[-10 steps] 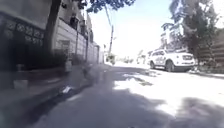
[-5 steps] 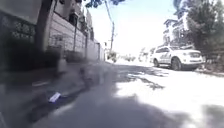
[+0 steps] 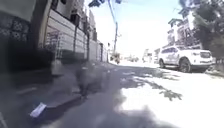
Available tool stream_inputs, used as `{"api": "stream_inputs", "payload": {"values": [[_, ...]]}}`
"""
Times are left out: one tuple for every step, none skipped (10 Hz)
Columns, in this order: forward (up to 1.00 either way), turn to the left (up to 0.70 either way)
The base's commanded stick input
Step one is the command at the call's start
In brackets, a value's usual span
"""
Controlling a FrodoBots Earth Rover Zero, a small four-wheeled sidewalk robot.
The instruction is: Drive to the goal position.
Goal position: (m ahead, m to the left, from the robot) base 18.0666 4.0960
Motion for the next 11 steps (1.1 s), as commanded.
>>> {"api": "stream_inputs", "payload": {"values": [[1.00,-0.29],[1.00,-0.09],[1.00,-0.05],[1.00,-0.05],[1.00,-0.05],[1.00,-0.05],[1.00,-0.05],[1.00,-0.04],[1.00,-0.04],[1.00,-0.05],[1.00,-0.05]]}}
